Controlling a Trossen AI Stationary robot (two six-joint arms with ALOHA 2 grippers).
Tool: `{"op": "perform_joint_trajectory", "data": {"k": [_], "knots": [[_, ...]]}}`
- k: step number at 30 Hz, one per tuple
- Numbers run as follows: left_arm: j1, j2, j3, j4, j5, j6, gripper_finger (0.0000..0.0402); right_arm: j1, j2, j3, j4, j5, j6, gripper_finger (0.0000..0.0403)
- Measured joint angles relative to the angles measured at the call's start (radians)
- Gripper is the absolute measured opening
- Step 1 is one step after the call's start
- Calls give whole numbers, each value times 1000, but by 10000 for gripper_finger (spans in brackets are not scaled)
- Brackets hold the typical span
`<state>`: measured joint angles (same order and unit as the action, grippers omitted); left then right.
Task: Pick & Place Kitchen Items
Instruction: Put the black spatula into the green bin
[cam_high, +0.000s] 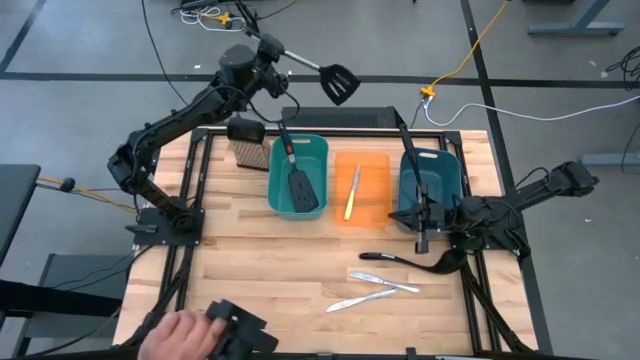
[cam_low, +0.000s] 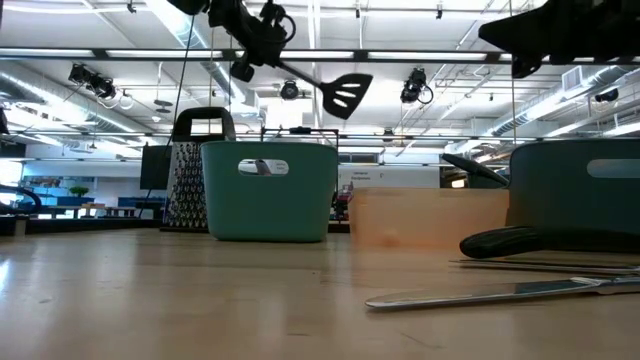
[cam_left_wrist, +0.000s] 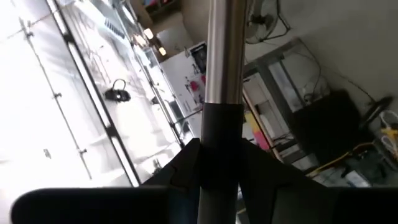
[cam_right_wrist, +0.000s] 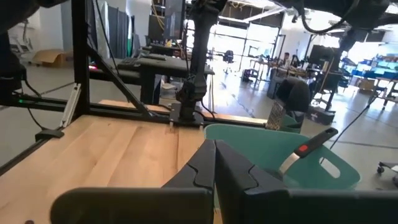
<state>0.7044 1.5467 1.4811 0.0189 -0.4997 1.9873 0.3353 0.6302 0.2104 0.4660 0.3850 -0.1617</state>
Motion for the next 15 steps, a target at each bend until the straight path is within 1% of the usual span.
{"op": "perform_joint_trajectory", "data": {"k": [4,6,8,12,15], "knots": [[-29,0,0,-140,32,37,86,-9,8,0,-2,0,0,9],[-44,0,0,-222,34,69,86,-12,11,0,-2,0,0,9],[-58,0,0,-269,34,75,86,-14,12,0,-2,0,0,9],[-76,-5,0,-326,18,78,86,-14,12,0,-2,0,0,9],[-76,-26,0,-400,-33,89,86,-14,12,0,-4,0,0,9]]}}
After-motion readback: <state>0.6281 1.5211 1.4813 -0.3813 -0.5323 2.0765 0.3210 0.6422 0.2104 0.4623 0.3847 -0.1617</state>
